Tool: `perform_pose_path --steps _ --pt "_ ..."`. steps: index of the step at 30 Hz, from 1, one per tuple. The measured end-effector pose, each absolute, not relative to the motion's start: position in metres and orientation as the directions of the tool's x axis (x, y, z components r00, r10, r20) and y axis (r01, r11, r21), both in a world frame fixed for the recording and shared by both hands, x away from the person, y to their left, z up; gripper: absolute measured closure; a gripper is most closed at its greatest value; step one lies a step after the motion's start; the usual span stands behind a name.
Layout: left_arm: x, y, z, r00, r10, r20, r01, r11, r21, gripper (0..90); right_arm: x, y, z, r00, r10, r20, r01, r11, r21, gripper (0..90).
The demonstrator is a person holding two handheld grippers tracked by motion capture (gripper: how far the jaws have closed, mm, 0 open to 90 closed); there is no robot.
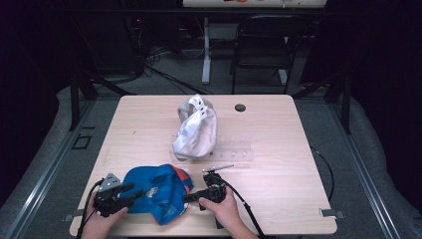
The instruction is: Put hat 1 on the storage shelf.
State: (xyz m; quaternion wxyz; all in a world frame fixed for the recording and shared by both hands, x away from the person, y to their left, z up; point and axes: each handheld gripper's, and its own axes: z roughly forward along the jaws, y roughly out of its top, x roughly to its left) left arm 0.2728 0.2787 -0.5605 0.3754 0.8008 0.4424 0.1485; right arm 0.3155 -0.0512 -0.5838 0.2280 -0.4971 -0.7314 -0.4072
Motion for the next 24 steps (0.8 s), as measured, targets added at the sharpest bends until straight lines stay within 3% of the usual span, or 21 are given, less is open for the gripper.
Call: perform_pose_path --steps 12,16,24 --pt "0.273 0.278 -0.561 0.564 0.820 -0.098 0.600 -0.324 0.732 52.5 0.314 -0.057 -0.574 -0.375 0.468 0.800 0.923 0.113 0.367 69.3" --pt "0.273 0.278 -0.561 0.563 0.821 -0.098 0.601 -0.325 0.730 52.4 0.314 -0.058 -0.572 -0.365 0.488 0.793 0.927 0.113 0.357 76.3" --pt "0.273 0.278 -0.561 0.564 0.820 -0.099 0.600 -0.324 0.732 52.5 0.311 -0.064 -0.567 -0.313 0.504 0.805 0.944 0.074 0.320 77.2"
